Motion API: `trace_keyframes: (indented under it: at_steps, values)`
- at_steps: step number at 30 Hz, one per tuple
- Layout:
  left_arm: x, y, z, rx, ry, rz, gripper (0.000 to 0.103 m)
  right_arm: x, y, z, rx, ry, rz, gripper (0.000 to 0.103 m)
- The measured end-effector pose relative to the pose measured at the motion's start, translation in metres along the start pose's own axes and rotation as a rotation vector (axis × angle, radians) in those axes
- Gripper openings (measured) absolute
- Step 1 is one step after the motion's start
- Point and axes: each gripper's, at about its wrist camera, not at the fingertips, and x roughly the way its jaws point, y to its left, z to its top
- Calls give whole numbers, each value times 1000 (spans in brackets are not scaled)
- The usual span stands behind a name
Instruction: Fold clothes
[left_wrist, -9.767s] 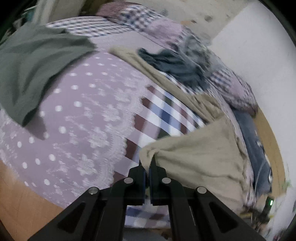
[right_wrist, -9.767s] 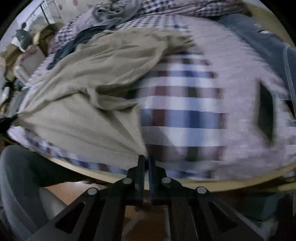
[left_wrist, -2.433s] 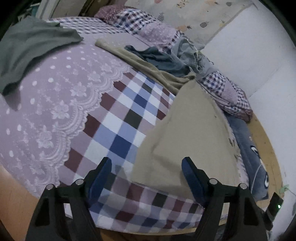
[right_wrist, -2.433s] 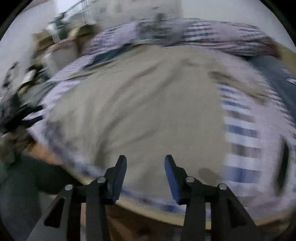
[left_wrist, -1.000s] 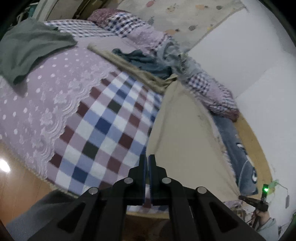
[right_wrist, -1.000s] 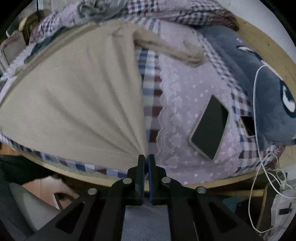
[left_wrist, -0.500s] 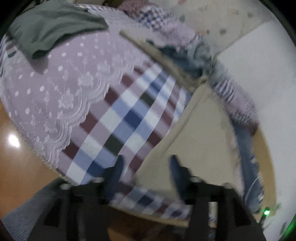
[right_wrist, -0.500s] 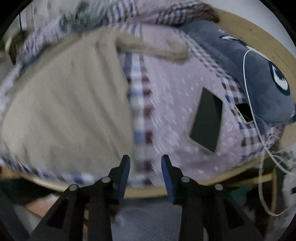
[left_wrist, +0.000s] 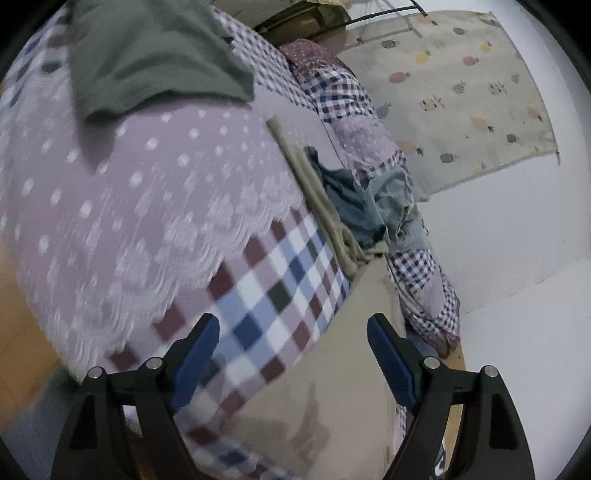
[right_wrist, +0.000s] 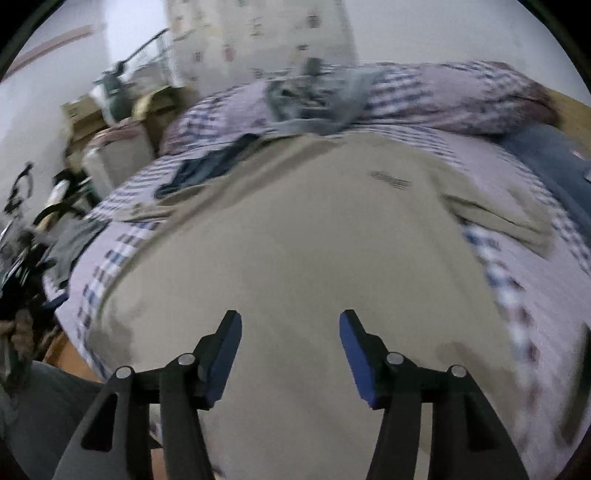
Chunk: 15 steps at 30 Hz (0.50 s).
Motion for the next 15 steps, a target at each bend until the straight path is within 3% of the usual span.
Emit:
trace_keyframes:
  at_steps: [6,9,11,15]
  values:
    - [29,-32,59,79,-55,19,85,66,35,40,-99,-15,143,61]
    - [59,-48,90,140,-68,81,86,95,43,54,-106,-23,194,61]
    - [86,-54,109,179,-66,162,86,110,41,54,-82,-14,224,61]
    - [143,-47,143,184,0,299,86,132,32,49,-20,14,280,61]
